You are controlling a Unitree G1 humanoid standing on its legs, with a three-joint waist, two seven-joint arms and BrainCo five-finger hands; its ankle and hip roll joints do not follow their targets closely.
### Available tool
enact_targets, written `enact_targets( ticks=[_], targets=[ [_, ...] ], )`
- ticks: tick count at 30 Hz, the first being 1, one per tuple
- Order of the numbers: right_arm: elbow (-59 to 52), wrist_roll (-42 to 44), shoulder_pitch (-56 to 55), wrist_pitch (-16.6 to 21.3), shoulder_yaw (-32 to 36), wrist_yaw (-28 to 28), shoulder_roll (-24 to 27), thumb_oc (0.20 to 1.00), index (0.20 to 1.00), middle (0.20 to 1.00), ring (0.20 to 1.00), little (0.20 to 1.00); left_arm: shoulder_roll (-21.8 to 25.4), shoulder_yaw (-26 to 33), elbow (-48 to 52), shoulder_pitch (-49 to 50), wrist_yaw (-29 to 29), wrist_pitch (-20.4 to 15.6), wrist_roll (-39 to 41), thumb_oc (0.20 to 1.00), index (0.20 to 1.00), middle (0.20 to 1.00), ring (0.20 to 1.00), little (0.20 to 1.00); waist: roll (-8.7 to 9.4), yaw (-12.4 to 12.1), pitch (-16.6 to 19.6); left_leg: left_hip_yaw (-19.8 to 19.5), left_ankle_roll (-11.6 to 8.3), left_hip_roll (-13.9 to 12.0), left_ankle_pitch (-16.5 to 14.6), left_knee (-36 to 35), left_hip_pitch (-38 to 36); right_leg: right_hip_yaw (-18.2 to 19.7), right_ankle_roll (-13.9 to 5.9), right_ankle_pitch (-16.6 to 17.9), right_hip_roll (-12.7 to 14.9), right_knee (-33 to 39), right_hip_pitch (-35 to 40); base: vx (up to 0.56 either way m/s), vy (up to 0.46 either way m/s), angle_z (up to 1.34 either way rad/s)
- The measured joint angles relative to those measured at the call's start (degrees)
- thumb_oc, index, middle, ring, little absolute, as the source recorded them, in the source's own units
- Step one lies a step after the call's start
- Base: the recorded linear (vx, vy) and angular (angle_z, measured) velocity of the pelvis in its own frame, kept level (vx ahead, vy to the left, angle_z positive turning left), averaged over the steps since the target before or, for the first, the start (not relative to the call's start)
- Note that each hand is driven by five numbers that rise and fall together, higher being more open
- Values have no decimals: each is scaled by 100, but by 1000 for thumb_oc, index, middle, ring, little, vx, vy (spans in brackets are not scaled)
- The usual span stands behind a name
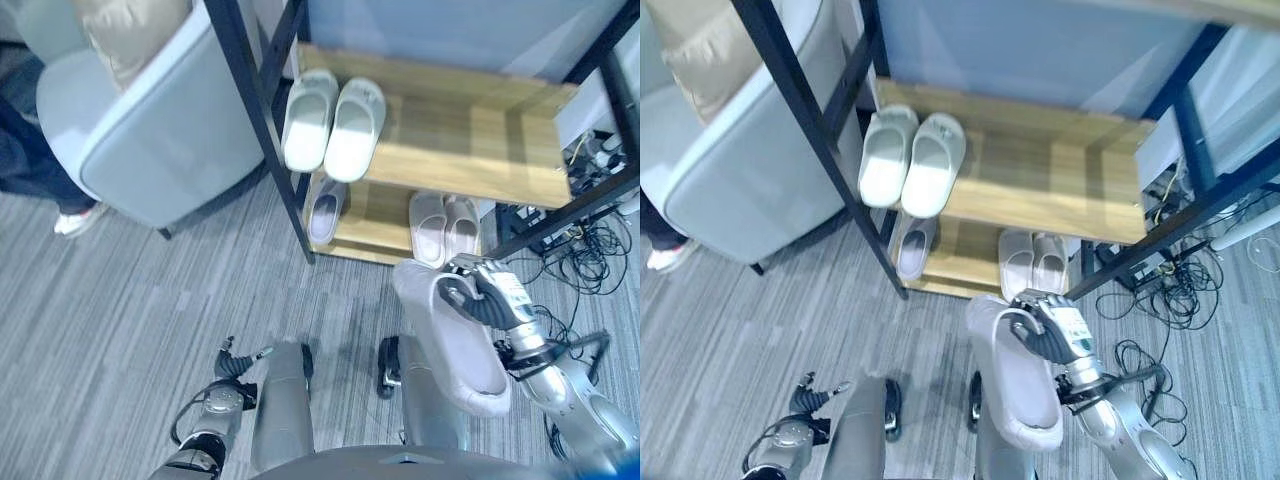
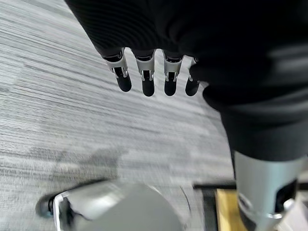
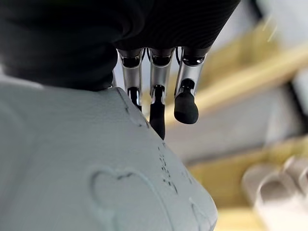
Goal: Arrange the slippers neatly on the shoe rack.
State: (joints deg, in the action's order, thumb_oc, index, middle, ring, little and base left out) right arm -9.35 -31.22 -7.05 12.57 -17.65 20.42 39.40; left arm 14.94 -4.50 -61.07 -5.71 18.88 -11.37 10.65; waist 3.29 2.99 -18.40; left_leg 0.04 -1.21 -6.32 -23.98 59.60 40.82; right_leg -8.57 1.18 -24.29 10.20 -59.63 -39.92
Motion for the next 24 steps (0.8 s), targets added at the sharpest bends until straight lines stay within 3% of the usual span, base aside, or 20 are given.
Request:
enact_targets(
  ticks=[2,4,7,8,11,12,15,21,24],
  targets=[
    [392,-110,1194,-109,-104,235,-17,200,200,200,200,200,135,-214,465,35,157,-56,188,1000,1000,1000,1000,1000,-18,-75,-186,-275,-43,-13,-356,1229,1000,-8,150,-436,44,-1187,-894,-184,20,12],
    [798,-151,2661,-255,-110,405,14,200,200,200,200,200,368,-599,1158,-454,393,-150,246,1000,1000,1000,1000,1000,-23,-309,-246,-475,-20,133,-507,2233,2449,43,267,-678,190,-2313,-2351,-172,52,21],
    [955,-103,3126,-367,-84,643,5,200,200,200,200,200,445,-648,1417,-825,436,-295,422,1000,1000,1000,1000,1000,-39,-426,-259,-548,11,200,-569,2894,3381,88,392,-821,354,-3061,-3259,-6,30,16],
    [1012,-114,3181,-392,-148,802,2,200,200,200,200,200,406,-671,1604,-777,535,-379,498,1000,1000,1000,1000,1000,-62,-397,-219,-568,113,271,-679,3194,3589,152,395,-947,398,-3364,-3469,80,26,10],
    [1051,-184,3466,-537,-316,1203,99,200,200,200,200,200,343,-869,1640,-600,653,-556,631,1000,1000,1000,1000,1000,-290,-381,57,-666,106,362,-933,3878,4087,249,362,-1183,432,-3997,-3922,87,18,7],
    [1247,-383,3816,-607,-384,1345,21,200,200,200,200,200,248,-892,1662,-563,662,-584,712,1000,1000,1000,1000,1000,-507,-513,182,-769,-5,453,-1121,4611,4570,321,239,-1436,512,-4716,-4310,106,23,8],
    [1381,-651,4194,-854,-395,1480,19,200,200,200,200,200,227,-1164,1679,-515,860,-570,825,1000,1000,1000,1000,1000,-526,-655,169,-780,19,597,-1423,5821,5433,689,241,-1765,595,-5953,-5239,77,37,6],
    [2418,-735,4656,-1008,-590,1664,116,200,200,200,200,200,384,-1463,1702,-367,913,-571,612,1000,1000,1000,1000,1000,-463,-688,-80,-618,49,627,-1488,6122,5360,1012,137,-1760,573,-6296,-5304,36,11,0],
    [2680,-654,5277,-1169,-490,1902,291,200,200,200,200,200,513,-1506,1786,-399,929,-578,610,1000,1000,1000,1000,1000,-441,-661,-535,-561,55,627,-1502,6220,5188,1130,134,-1767,560,-6432,-5212,0,0,0]
  ],
)
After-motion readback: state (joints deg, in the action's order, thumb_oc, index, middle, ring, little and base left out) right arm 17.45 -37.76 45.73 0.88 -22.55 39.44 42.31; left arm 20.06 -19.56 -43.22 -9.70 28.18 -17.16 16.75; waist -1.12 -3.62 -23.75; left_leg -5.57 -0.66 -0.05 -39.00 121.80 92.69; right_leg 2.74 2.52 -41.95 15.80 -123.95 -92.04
